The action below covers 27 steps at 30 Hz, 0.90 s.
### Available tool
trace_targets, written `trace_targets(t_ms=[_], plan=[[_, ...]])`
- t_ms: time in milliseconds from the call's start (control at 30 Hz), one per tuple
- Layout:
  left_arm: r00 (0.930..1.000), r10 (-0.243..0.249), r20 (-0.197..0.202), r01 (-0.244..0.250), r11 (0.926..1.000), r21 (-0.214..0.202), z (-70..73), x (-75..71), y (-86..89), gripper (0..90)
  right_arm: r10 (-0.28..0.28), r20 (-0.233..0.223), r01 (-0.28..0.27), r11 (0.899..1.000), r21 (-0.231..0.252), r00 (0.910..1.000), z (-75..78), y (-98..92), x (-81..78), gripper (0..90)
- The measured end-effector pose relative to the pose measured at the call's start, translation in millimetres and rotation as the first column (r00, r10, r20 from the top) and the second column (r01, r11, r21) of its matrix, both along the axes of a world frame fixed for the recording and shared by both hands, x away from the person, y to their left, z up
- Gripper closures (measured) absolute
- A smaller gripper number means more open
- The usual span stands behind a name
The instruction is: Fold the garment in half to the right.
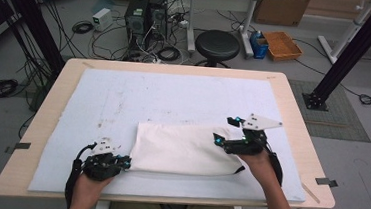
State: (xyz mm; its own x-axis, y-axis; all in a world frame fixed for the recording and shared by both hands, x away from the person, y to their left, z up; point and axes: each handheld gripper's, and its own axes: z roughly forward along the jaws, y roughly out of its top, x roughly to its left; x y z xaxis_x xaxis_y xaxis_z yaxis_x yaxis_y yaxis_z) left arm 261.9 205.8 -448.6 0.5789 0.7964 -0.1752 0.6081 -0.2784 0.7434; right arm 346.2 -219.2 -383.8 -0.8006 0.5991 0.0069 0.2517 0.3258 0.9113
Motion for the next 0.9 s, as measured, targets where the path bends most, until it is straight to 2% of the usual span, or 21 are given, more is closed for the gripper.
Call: trace_targets(t_ms=[100, 267, 433, 500, 600, 733, 800, 833, 900], plan=[[0.9995, 0.018, -0.027, -0.019, 0.9995, -0.025, 0.3, 1.8, 1.0, 83.6, 0.045, 0.001, -0.045, 0.999, -0.013, 0.999, 9.1, 27.4, 12.2, 20.8], [0.9992, 0.012, -0.039, -0.014, 0.9986, -0.051, -0.1, 3.3, 3.8, 83.7, 0.12, -0.024, -0.121, 0.991, -0.05, 0.9925, 18.6, 77.2, 32.9, 20.8], [0.9983, 0.014, -0.057, -0.019, 0.9958, -0.089, -0.8, 4.6, 7.4, 83.9, 0.166, -0.069, -0.17, 0.983, -0.064, 0.9837, 16.3, 124.2, 54.2, 20.8], [0.9981, 0.012, -0.061, -0.017, 0.9955, -0.093, -1.0, 5.2, 8.0, 84.0, 0.177, -0.099, -0.186, 0.979, -0.088, 0.9792, 12.2, 144.8, 62.0, 21.1], [0.9979, 0.011, -0.064, -0.017, 0.9954, -0.095, -0.9, 5.8, 8.7, 84.1, 0.212, -0.141, -0.231, 0.964, -0.134, 0.967, -0.1, 177.7, 72.3, 24.1], [0.9975, 0.01, -0.069, -0.017, 0.9948, -0.1, -0.9, 6.1, 8.9, 84.1, 0.229, -0.191, -0.271, 0.934, -0.233, 0.9544, -21.6, 214.8, 79.8, 33.8], [0.9974, 0.008, -0.072, -0.016, 0.9946, -0.103, -1.0, 6.2, 9.0, 84.2, 0.221, -0.207, -0.276, 0.916, -0.292, 0.953, -31.2, 227.7, 82.6, 38.5], [0.9973, 0.008, -0.072, -0.015, 0.9945, -0.104, -1.0, 6.2, 9.1, 84.2, 0.222, -0.224, -0.285, 0.908, -0.306, 0.9489, -34.8, 232.1, 84.0, 41.0], [0.9972, 0.007, -0.074, -0.015, 0.9945, -0.104, -1.0, 6.3, 9.2, 84.2, 0.225, -0.23, -0.293, 0.898, -0.327, 0.9468, -40.0, 238.0, 86.3, 48.1]])
